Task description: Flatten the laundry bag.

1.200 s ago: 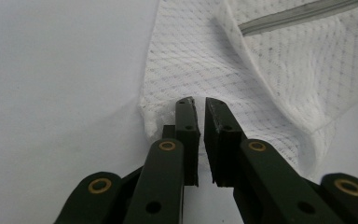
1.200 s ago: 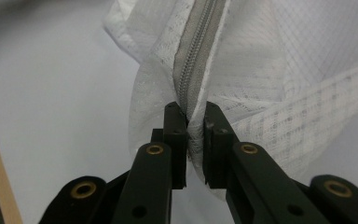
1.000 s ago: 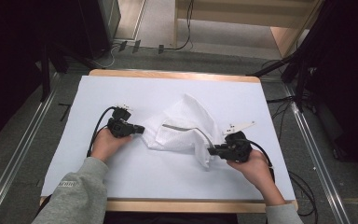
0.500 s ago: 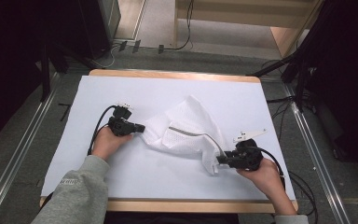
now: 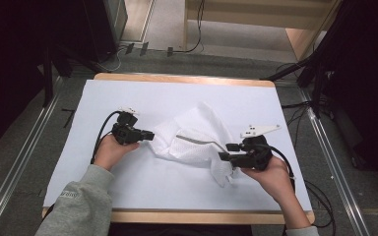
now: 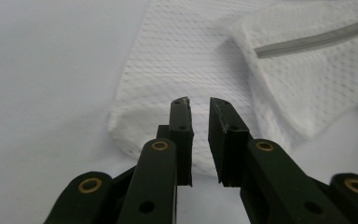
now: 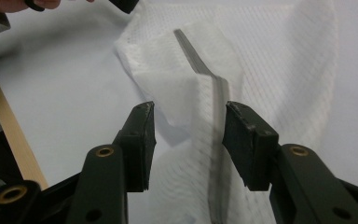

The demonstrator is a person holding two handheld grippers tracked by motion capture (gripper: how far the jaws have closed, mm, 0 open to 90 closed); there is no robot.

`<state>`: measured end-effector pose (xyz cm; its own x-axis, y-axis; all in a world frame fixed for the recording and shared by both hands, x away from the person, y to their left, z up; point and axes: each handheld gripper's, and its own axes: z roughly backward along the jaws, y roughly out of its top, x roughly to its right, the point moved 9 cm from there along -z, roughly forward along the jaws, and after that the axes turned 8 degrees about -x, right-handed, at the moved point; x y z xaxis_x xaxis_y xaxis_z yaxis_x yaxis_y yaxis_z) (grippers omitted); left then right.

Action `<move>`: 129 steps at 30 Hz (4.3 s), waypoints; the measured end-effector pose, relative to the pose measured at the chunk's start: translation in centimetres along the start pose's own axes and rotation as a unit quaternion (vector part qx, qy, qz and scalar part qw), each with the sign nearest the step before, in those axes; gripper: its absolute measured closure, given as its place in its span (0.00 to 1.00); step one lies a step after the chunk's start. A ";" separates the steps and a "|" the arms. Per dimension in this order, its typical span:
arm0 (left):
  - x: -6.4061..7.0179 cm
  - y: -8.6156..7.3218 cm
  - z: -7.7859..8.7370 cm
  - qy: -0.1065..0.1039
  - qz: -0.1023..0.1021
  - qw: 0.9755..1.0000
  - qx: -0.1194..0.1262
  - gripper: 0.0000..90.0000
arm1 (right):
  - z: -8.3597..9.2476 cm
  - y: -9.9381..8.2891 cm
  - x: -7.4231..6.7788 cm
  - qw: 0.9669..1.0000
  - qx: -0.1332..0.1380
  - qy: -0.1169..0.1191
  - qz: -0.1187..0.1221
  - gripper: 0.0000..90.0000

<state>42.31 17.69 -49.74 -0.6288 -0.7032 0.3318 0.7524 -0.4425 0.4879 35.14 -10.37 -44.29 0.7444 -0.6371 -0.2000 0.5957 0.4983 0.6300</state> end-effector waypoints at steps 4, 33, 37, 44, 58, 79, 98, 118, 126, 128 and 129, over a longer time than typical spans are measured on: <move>1.2 -0.4 0.6 -0.006 -0.012 1.000 0.007 0.86 | -1.4 1.2 -1.0 1.000 -0.011 0.010 0.016 0.61; 1.5 -2.8 -2.2 -0.005 0.000 1.000 -0.012 0.81 | -13.1 1.8 -1.2 0.992 -0.106 0.009 0.061 0.59; 1.2 -2.8 -2.2 0.000 0.004 1.000 -0.012 0.88 | -13.4 1.7 -1.2 0.993 -0.092 -0.010 0.071 0.68; 0.8 -2.8 -2.3 0.012 -0.006 1.000 -0.020 1.00 | -13.3 1.6 -0.6 0.994 -0.076 -0.034 0.073 0.94; 0.6 -2.6 -2.3 0.020 -0.013 0.999 -0.025 1.00 | -9.0 0.5 -4.1 0.995 -0.057 0.057 0.053 0.99; -3.4 -0.2 0.6 0.067 0.023 0.997 0.016 0.82 | -2.5 -4.6 -6.9 0.996 -0.031 0.070 0.040 0.98; -5.9 1.4 0.2 0.049 0.039 0.998 0.015 1.00 | -2.6 -5.1 -6.8 0.996 -0.040 0.074 0.036 0.98; -10.8 0.6 3.6 0.074 0.094 0.992 0.051 0.91 | -3.9 -4.1 -8.6 0.992 -0.037 0.107 0.051 0.83; -8.9 0.2 5.0 0.066 0.093 0.991 0.066 0.69 | -2.2 -2.9 -6.0 0.997 0.001 0.072 0.032 0.79; -7.4 -0.2 5.4 0.063 0.087 0.992 0.067 0.67 | -2.3 -2.5 -4.7 0.998 0.006 0.057 0.023 0.78; -6.8 -0.4 5.3 0.061 0.084 0.992 0.065 0.66 | -2.4 -2.4 -4.2 0.998 0.006 0.052 0.021 0.77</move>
<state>45.24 25.62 -47.87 -0.4623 -0.8264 0.3215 0.8079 -0.2431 0.5368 31.31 -7.48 -46.71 0.7964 -0.5512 -0.2487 0.5597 0.5163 0.6481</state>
